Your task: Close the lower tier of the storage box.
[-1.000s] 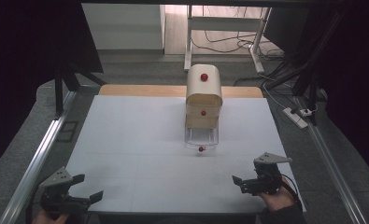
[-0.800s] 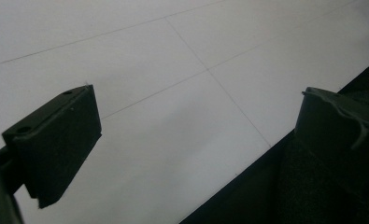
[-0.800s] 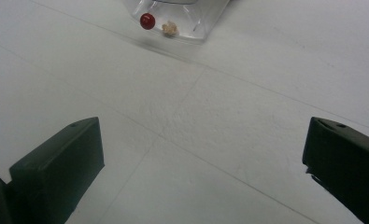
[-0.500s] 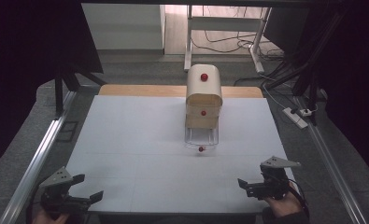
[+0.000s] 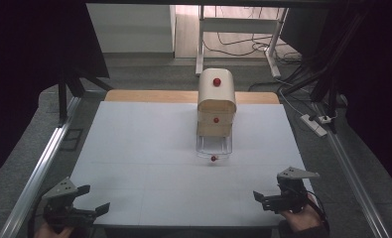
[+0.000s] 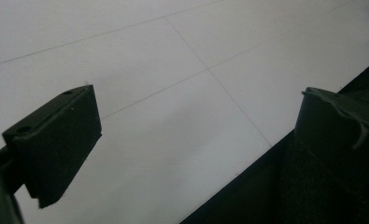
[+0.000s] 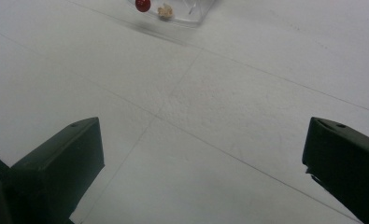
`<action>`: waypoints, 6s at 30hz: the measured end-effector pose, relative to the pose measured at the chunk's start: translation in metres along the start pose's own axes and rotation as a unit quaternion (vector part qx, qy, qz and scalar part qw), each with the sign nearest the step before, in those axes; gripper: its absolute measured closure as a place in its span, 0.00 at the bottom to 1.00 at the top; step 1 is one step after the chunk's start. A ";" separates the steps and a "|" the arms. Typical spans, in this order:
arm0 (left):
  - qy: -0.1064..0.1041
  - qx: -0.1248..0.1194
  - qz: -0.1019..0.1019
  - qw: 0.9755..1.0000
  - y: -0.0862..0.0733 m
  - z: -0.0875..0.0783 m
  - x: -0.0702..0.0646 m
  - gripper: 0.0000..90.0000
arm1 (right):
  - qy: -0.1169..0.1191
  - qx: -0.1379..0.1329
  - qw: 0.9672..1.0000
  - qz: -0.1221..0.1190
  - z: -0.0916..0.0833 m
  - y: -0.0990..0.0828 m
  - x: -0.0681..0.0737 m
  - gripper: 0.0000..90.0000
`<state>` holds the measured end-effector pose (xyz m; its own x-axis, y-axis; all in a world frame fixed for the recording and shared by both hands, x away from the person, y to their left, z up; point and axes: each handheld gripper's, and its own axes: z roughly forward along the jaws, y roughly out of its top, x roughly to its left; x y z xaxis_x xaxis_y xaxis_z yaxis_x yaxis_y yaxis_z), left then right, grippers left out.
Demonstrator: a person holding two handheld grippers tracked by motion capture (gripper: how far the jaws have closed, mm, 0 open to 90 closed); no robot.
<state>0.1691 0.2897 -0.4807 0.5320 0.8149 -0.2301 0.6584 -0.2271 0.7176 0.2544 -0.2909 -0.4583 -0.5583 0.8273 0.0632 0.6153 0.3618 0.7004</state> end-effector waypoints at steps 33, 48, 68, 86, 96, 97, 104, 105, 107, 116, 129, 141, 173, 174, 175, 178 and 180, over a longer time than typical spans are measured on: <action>0.001 0.002 -0.002 1.000 0.000 0.001 0.000 0.01 | 0.025 -0.018 0.999 -0.027 0.008 0.012 0.004 0.00; 0.002 0.002 -0.002 1.000 0.000 0.001 0.000 0.01 | 0.051 -0.015 0.998 -0.036 0.023 0.023 0.011 0.00; 0.002 0.003 -0.002 1.000 0.000 0.001 0.000 0.01 | 0.047 -0.006 0.999 -0.023 0.040 0.034 0.013 0.00; 0.002 0.004 -0.001 1.000 0.000 0.001 0.000 0.01 | 0.053 0.008 0.998 -0.046 0.056 0.047 0.018 0.00; 0.002 0.004 -0.002 1.000 0.000 0.001 0.000 0.01 | 0.052 0.017 0.997 -0.052 0.067 0.054 0.020 0.00; 0.002 0.004 -0.002 1.000 0.000 0.001 0.000 0.01 | 0.052 0.018 0.997 -0.050 0.068 0.054 0.020 0.00; 0.002 0.004 -0.002 1.000 0.000 0.001 0.000 0.01 | 0.050 0.024 0.997 -0.058 0.077 0.059 0.021 0.00; 0.002 0.004 -0.002 1.000 0.000 0.001 0.000 0.01 | 0.048 0.026 0.997 -0.060 0.079 0.059 0.021 0.00; 0.002 0.005 -0.002 1.000 0.000 0.001 0.000 0.01 | 0.049 0.029 0.997 -0.061 0.081 0.060 0.022 0.00; 0.001 0.004 -0.003 1.000 0.000 0.001 0.000 0.01 | 0.047 0.038 0.996 -0.066 0.093 0.064 0.025 0.00; 0.001 0.004 -0.002 1.000 0.000 0.001 0.000 0.01 | 0.041 0.041 0.995 -0.082 0.105 0.067 0.025 0.10; 0.002 0.005 -0.001 1.000 0.000 0.001 0.000 0.01 | 0.055 0.050 0.993 -0.093 0.112 0.072 0.025 0.40; 0.001 0.005 0.001 1.000 0.000 0.001 0.000 0.01 | 0.078 0.061 0.987 -0.127 0.135 0.089 0.023 0.99; 0.001 0.005 0.001 1.000 0.000 0.001 0.000 0.01 | 0.079 0.061 0.987 -0.126 0.136 0.090 0.023 0.99; 0.001 0.005 0.001 1.000 0.000 0.001 0.000 0.01 | 0.078 0.061 0.987 -0.126 0.137 0.090 0.022 0.99; 0.001 0.005 0.001 1.000 0.000 0.001 0.000 0.01 | 0.075 0.064 0.988 -0.123 0.140 0.090 0.021 0.99; 0.001 0.005 0.000 1.000 0.000 0.001 0.000 0.01 | 0.075 0.066 0.988 -0.121 0.142 0.091 0.020 0.99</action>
<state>0.1699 0.2893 -0.4810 0.5316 0.8157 -0.2281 0.6630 -0.2331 0.7114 0.3785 -0.1807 -0.4943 -0.7675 0.6409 0.0162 0.5157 0.6022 0.6095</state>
